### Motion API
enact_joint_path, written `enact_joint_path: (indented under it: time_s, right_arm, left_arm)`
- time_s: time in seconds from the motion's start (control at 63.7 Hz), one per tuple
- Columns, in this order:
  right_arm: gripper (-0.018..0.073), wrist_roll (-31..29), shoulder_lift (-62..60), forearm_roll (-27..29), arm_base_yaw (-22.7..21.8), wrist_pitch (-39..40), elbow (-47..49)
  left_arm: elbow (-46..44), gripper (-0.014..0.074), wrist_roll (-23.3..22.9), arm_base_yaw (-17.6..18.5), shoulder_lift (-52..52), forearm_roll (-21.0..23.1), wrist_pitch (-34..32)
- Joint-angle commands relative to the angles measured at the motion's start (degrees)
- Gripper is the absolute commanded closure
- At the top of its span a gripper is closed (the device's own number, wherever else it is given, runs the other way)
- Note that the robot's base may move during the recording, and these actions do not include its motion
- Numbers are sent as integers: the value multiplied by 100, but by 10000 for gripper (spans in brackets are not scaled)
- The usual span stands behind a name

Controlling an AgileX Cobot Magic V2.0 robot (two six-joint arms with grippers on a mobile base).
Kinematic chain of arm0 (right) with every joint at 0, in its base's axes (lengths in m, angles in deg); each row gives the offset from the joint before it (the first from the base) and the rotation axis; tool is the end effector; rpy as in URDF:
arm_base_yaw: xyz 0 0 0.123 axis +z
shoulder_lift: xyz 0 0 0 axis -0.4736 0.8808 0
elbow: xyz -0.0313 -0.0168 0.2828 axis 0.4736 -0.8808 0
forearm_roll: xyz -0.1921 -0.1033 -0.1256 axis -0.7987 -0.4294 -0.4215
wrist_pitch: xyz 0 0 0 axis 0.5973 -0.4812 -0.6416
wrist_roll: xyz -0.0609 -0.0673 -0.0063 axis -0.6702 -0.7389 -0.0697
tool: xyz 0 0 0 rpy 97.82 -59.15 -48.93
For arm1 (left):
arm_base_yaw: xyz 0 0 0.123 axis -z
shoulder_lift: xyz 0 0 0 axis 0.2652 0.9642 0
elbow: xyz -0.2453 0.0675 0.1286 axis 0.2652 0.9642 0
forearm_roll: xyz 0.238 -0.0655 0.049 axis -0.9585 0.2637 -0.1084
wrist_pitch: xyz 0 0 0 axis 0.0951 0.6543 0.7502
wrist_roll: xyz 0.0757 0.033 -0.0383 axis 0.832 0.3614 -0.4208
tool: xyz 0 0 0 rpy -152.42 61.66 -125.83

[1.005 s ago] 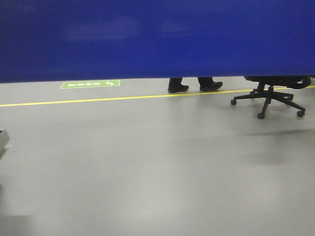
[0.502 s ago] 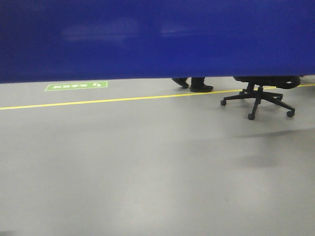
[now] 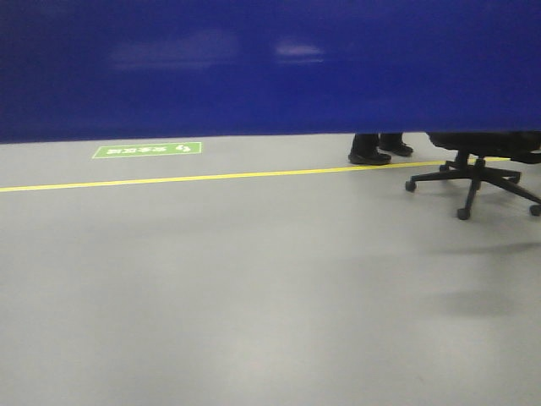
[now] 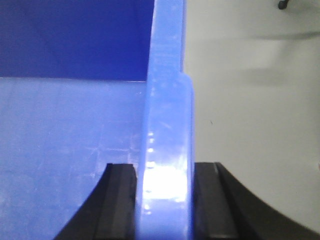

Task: Move blue bin to conveyor side
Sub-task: 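Hold the blue bin in both grippers while driving across the floor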

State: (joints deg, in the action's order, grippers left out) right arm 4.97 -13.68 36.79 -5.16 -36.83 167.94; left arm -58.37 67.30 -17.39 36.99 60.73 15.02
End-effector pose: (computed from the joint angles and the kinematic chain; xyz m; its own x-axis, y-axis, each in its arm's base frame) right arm 0.1738 0.0613 0.4653 -0.6139 -0.0586 -0.7872 -0.1827 0.9807 0.0694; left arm 0.1591 -0.0110 0.4619 -0.5958 -0.1530 -0.7884 0.0338 0.9760 -0.2150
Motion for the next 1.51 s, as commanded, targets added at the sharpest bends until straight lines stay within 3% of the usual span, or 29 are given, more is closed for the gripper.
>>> enact_joint_path:
  time_s: [0.0, 1.492]
  right_arm:
    - [640, -92, -107, -83, 5, 591, 77]
    - [640, -92, -107, -83, 5, 646, 77]
  left_arm:
    - [-94, 607, 85, 4, -96, 199, -489]
    - [-94, 607, 85, 4, -96, 212, -389]
